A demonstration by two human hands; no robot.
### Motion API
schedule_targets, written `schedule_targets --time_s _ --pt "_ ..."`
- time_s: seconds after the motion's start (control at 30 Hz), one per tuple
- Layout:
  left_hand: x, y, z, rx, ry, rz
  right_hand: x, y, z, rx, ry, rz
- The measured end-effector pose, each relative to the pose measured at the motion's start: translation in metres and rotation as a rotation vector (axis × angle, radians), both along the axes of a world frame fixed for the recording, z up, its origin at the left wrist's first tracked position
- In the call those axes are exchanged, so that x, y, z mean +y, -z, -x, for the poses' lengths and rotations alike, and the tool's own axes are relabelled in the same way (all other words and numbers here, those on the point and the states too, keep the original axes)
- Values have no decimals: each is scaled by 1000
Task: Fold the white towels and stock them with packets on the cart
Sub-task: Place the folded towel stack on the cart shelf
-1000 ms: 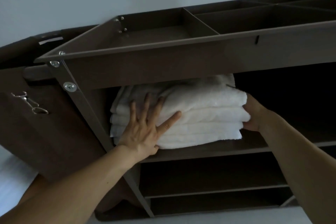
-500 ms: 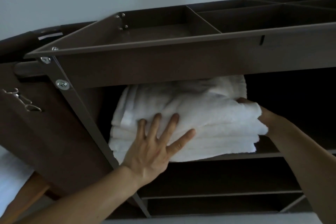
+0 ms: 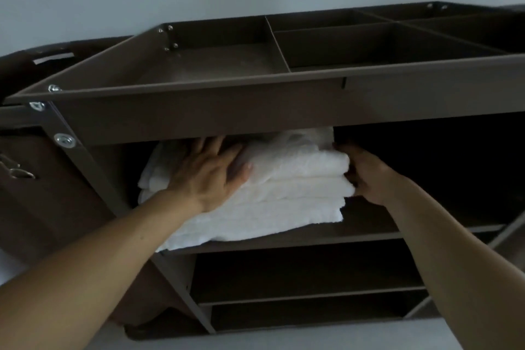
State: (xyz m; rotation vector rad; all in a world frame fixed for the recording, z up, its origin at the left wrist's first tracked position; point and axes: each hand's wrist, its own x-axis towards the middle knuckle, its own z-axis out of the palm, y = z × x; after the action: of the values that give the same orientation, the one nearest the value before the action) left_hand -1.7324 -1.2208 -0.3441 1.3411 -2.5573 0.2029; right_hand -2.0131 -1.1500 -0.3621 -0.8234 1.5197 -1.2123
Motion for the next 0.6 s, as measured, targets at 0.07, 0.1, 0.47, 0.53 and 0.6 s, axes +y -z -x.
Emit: schedule_targets --time_s 0.07,0.1,0.47,0.53,0.6 --pt "-6 2 0 -30 -50 -175 1 -9 6 240 55 51" --pt "-6 3 -1 -51 -48 -215 3 -16 1 556 -64 97" --pt "-25 33 -37 -137 -248 -311 3 11 -62 1398 -426 -12" --pt "-12 32 -37 -112 -299 -324 7 18 -64 1435 -386 -12" --pt "-5 31 -39 -81 -353 -356 3 10 -67 1476 -381 -30"
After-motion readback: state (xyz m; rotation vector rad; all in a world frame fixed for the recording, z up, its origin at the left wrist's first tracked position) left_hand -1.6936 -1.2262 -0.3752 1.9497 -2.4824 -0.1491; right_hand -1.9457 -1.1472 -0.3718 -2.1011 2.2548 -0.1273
